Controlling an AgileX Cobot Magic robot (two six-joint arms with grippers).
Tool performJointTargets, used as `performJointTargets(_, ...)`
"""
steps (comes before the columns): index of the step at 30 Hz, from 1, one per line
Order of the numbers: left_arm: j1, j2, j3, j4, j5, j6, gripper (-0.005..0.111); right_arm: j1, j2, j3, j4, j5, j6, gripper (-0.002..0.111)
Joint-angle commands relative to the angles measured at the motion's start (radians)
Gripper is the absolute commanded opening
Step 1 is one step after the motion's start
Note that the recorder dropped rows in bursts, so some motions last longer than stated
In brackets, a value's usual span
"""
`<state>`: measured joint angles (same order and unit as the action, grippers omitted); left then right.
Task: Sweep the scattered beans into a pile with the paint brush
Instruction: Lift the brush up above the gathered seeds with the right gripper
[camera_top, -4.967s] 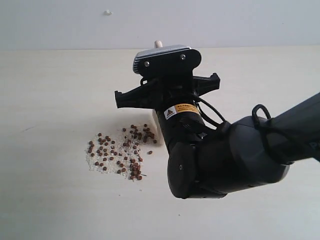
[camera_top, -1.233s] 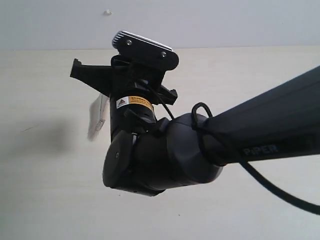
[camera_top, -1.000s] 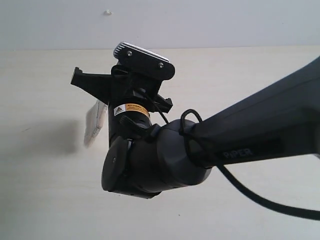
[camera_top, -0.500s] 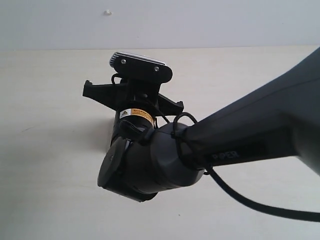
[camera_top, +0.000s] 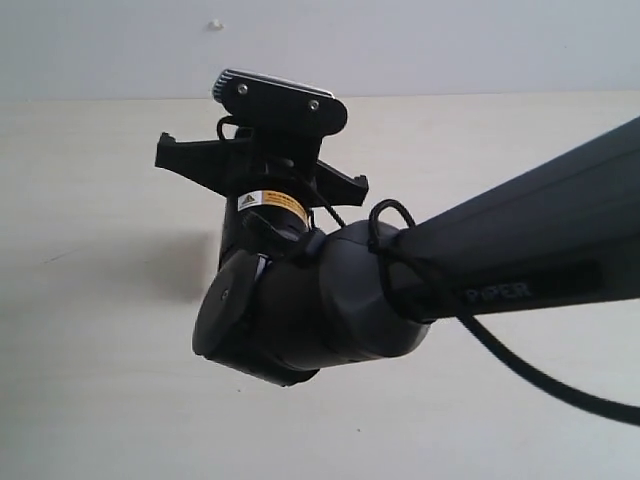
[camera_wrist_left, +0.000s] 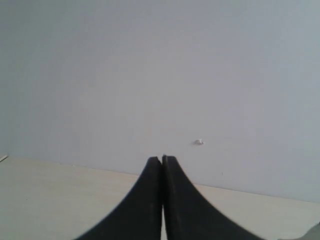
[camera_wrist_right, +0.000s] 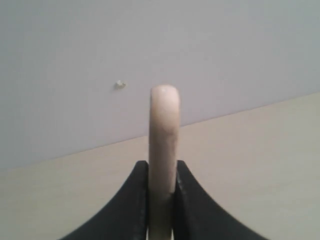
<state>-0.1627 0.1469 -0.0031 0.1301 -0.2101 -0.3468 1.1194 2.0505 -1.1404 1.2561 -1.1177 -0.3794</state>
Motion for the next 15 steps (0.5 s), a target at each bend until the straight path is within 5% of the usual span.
performJointTargets(1,0.000,-0.006,0.003,-0.008,-0.004,0.003,0.000,-0.004,-0.049,-0.007,-0.150,0.032,0.049,0.000)
performJointTargets(9,0.000,-0.006,0.003,-0.008,-0.004,0.003,0.000,-0.118,-0.162,0.056,-0.405,0.213,-0.088,0.000)
performJointTargets(15,0.000,-0.006,0.003,-0.008,-0.004,0.003,0.000,-0.332,-0.237,0.104,-0.858,0.454,0.019,0.000)
